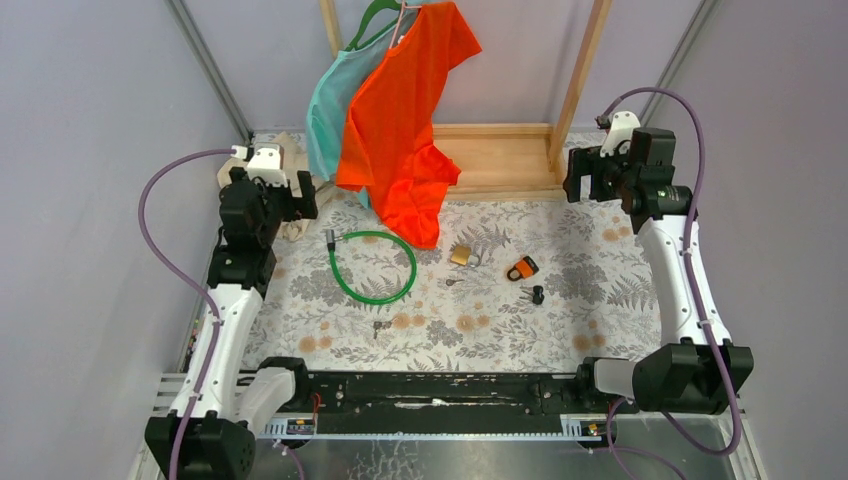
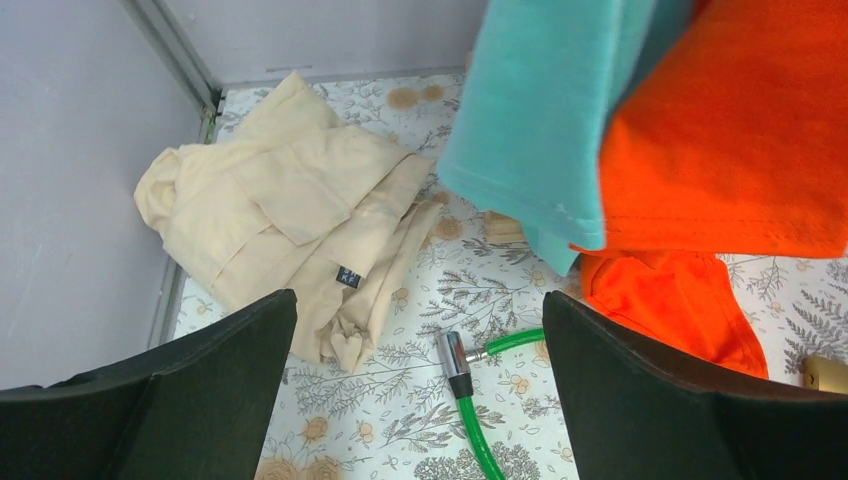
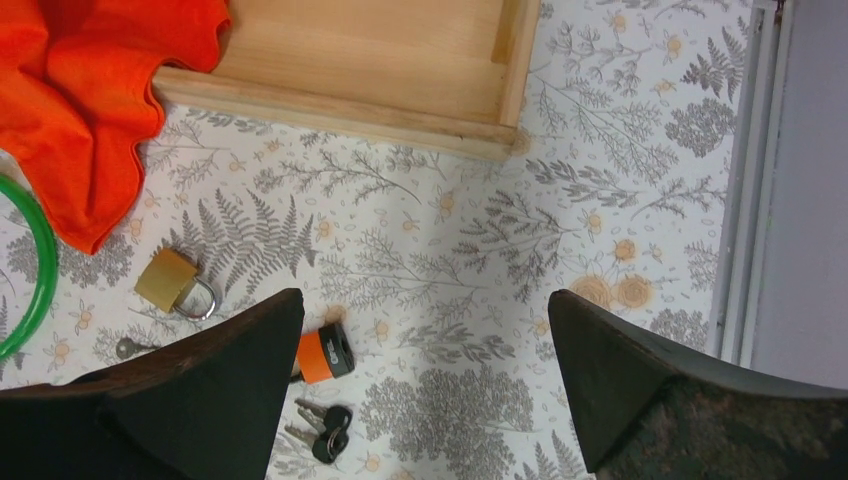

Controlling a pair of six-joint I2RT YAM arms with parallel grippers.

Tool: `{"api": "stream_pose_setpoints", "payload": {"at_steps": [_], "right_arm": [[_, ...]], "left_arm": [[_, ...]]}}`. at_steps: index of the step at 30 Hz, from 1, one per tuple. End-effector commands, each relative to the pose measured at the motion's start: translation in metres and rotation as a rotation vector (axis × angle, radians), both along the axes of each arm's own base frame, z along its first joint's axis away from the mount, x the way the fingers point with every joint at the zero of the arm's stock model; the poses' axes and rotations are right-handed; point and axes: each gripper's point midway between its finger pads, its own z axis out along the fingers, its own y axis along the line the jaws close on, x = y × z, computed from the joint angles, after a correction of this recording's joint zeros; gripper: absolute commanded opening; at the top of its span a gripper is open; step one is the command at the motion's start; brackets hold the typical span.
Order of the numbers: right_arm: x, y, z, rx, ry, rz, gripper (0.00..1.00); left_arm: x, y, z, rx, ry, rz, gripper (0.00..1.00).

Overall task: Lock with the key
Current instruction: Reset both arms

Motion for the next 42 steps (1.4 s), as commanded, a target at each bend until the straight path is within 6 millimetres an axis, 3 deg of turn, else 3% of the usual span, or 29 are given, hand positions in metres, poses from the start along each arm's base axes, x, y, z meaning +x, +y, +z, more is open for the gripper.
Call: {"api": "stream_pose_setpoints", "payload": {"at_steps": [1, 8, 14, 18, 22, 42], "right_arm": [[0.012, 0.007, 0.012, 0.055, -0.127, 0.007, 0.99], [0.014, 0.018, -0.004, 0.144, -0.16, 0.002, 0.99], [0.005, 0.007, -0.014, 0.076, -0.167, -0.018, 0.99], [-0.001, 0.009, -0.005, 0.076, -0.208, -0.007, 0.99], [-0.005, 0.007, 0.001, 0.058, -0.231, -0.007, 0.99], [-0.02, 0.009, 0.018, 0.045, -0.319, 0.025, 0.99]], "left_arm": [[0.009, 0.001, 0.019, -0.082, -0.082, -0.022, 1.0], [0.008, -0.019, 0.02, -0.071, -0.117, -0.152, 1.0], [0.011, -0.028, 0.012, -0.103, -0.11, -0.179, 1.0], [0.012, -0.029, -0.009, -0.098, -0.079, -0.181, 1.0], [0.008, -0.031, -0.017, -0.072, -0.068, -0.201, 1.0], [-0.006, -0.037, -0.005, -0.045, -0.102, -0.249, 1.0]]}}
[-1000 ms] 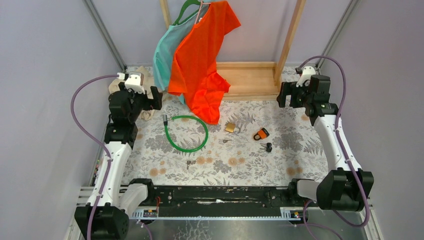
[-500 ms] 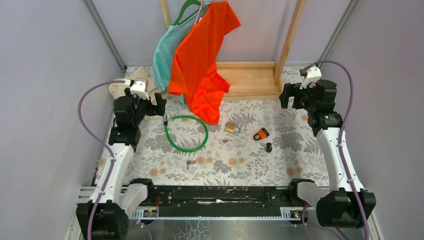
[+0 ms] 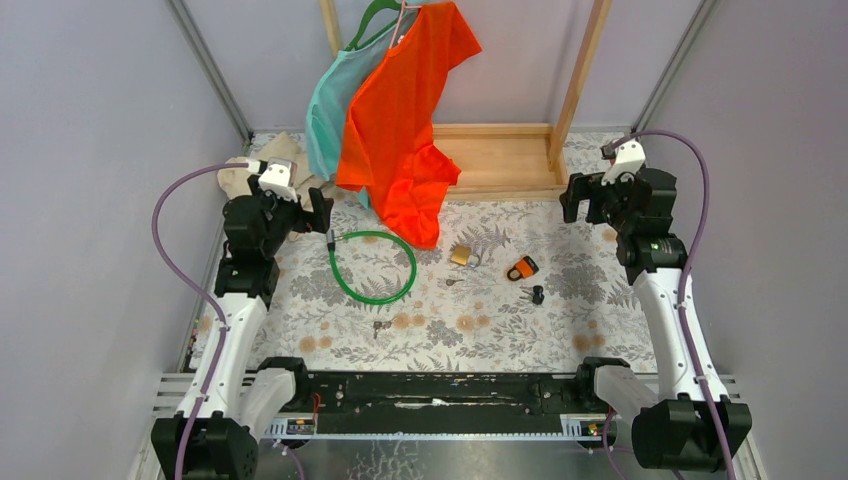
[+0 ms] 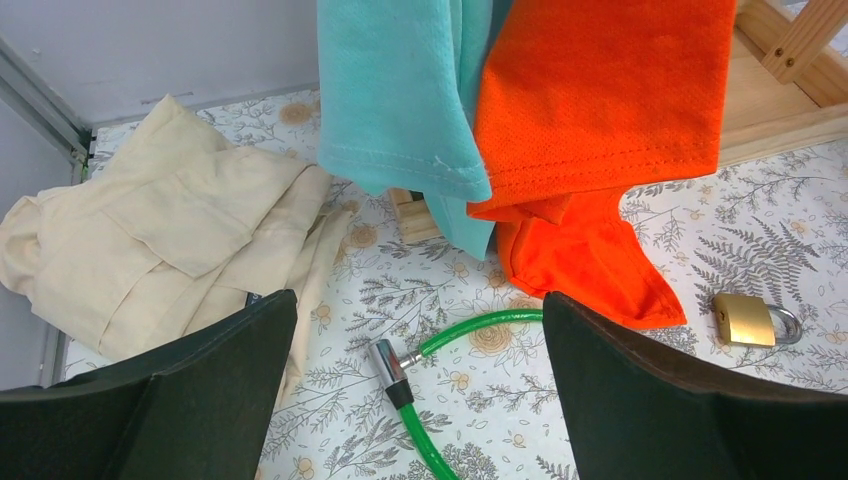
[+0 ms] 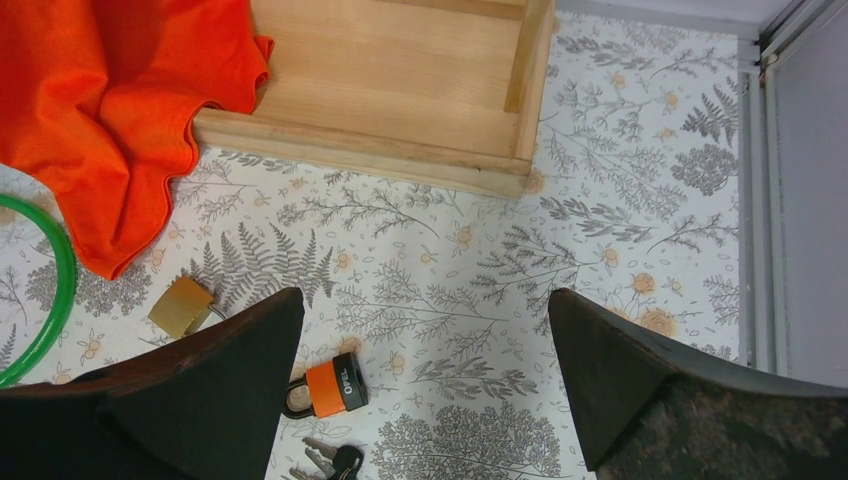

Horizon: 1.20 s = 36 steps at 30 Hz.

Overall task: Lock with the key
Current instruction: Reset both arms

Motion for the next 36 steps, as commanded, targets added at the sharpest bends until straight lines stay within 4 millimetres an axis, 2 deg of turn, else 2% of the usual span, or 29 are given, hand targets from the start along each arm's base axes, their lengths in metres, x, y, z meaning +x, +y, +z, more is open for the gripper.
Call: {"api": "stream_pose_setpoints", "payload": {"at_steps": [1, 36], "right_arm": [[0.0026, -0.0012, 0.0269, -0.014, -0.104, 0.014, 0.99], [-0.0053, 0.0018, 0.0342, -0.005, -0.122, 0.05, 0.99]], "left_arm": [[-0.0018, -0.0046, 0.0195, 0.014, -0.075, -0.03, 1.0], [-0.0041, -0.0007, 0.0269, 0.014, -0.081, -0.017, 1.0]]}}
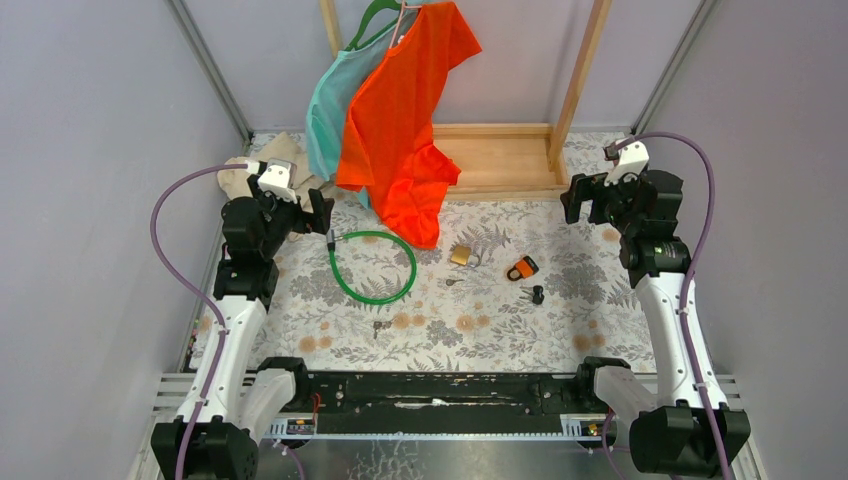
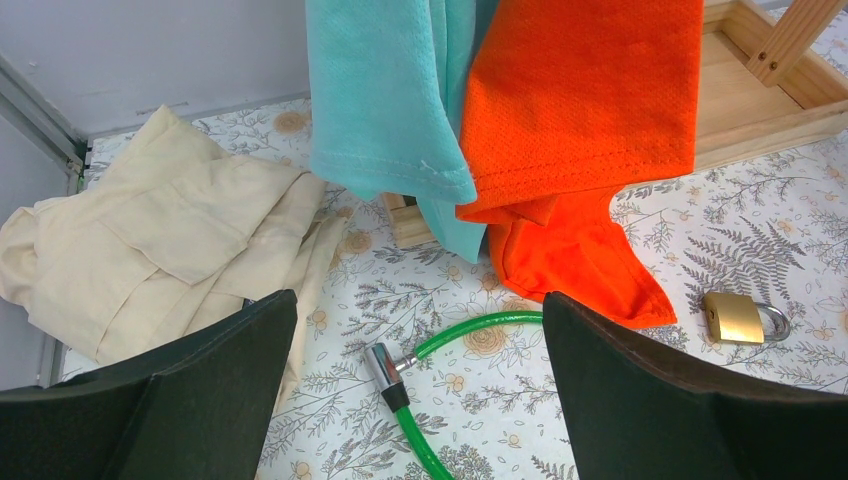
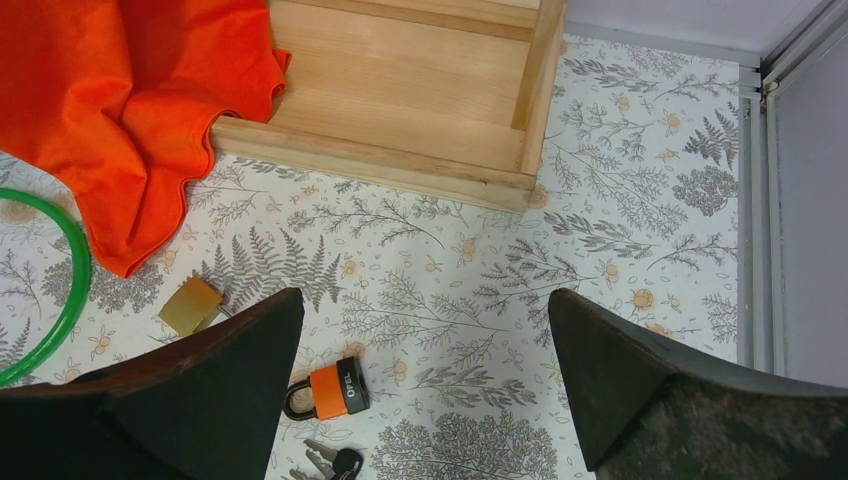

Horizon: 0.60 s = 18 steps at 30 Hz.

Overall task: Lock with the key
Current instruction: Reset both arms

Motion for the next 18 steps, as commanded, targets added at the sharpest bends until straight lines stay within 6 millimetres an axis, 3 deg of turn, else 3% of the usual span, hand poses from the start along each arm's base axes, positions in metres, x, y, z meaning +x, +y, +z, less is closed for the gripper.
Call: {"api": "stream_pose_setpoints", "payload": {"at_steps": [1, 18], "right_arm": [[-0.0012, 0.0006, 0.0218, -0.006, -0.077, 0.018, 0.99], [-0.0023, 0.001, 0.0226, 0.002, -0.081, 0.022, 0.99]], "left_arm": [[0.0001, 0.0029, 0.0208, 0.016, -0.064, 0.004, 1.0], [-0.0008, 0.0022, 0.0199, 0.019, -0.065, -0.002, 1.0]]}}
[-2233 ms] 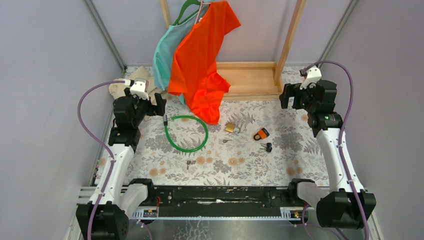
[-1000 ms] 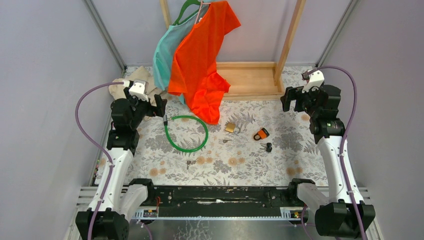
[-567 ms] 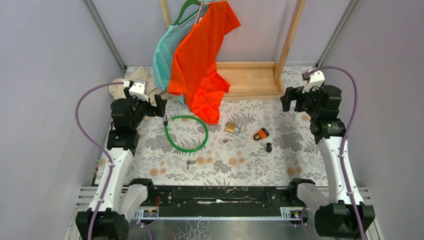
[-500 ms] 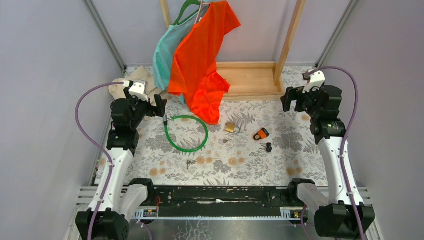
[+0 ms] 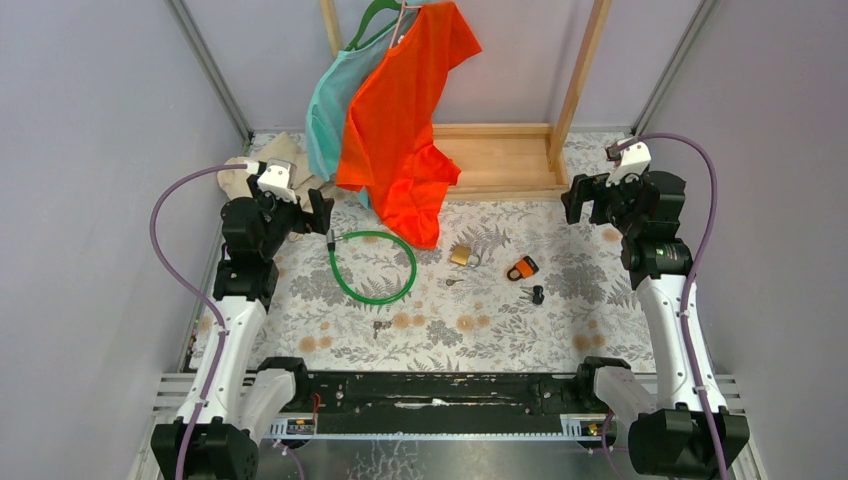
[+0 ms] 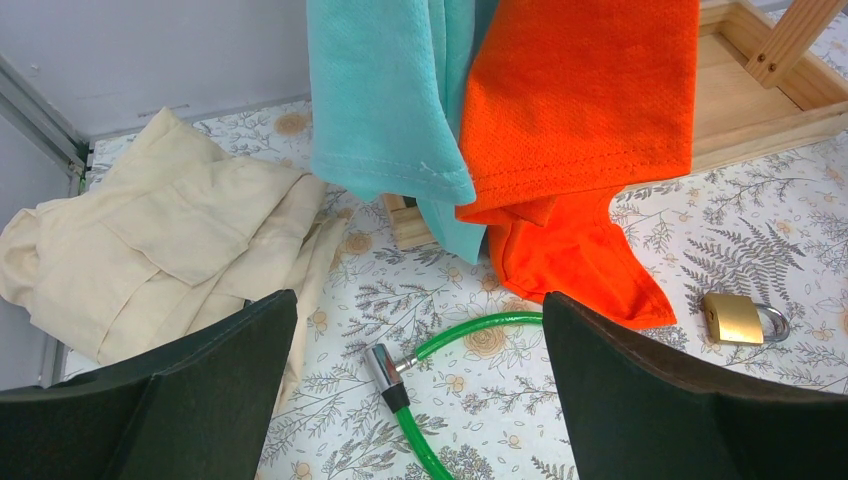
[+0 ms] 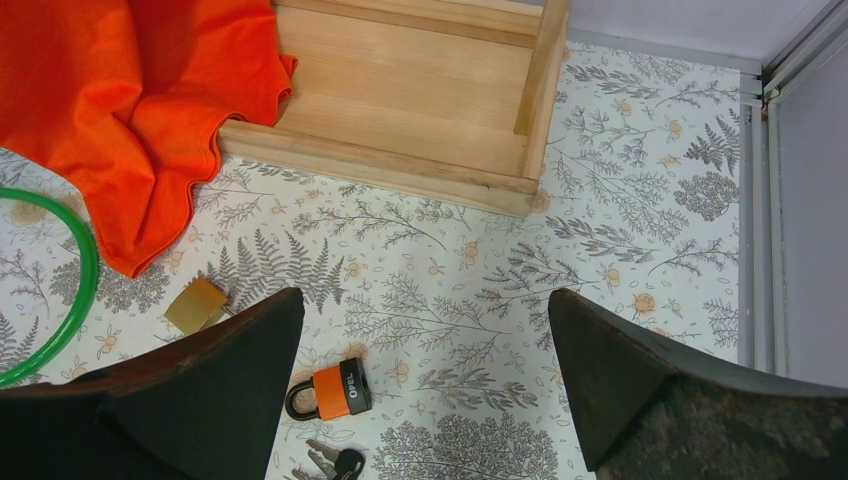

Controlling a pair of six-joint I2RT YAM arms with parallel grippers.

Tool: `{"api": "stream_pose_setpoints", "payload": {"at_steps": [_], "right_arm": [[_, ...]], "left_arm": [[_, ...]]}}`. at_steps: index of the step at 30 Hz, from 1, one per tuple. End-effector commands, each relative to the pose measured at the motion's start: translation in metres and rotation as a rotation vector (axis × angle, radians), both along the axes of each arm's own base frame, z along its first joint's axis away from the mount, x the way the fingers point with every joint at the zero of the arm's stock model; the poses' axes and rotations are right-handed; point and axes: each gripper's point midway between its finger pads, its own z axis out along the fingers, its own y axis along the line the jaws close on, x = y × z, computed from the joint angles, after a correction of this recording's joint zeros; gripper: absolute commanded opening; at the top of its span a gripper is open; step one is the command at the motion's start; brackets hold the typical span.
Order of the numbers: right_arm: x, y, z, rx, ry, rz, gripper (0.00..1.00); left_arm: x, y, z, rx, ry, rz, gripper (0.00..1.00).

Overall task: Lock with the key
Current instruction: Reset both arms

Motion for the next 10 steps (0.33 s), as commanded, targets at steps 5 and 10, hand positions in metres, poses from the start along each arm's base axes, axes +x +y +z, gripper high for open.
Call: {"api": "stream_pose_setpoints", "payload": {"at_steps": [5, 10], "right_arm": [[0.0004, 0.0002, 0.0186, -0.001, -0.067, 0.009, 0.99], [-0.0004, 0.0004, 0.0199, -0.001, -0.071, 0.012, 0.99]], "left_arm": [[-0.0001, 0.0018, 0.0191, 0.018, -0.062, -0.004, 1.0], [-0.0004, 0.0023, 0.0197, 0.019, -0.063, -0.002, 1.0]]}}
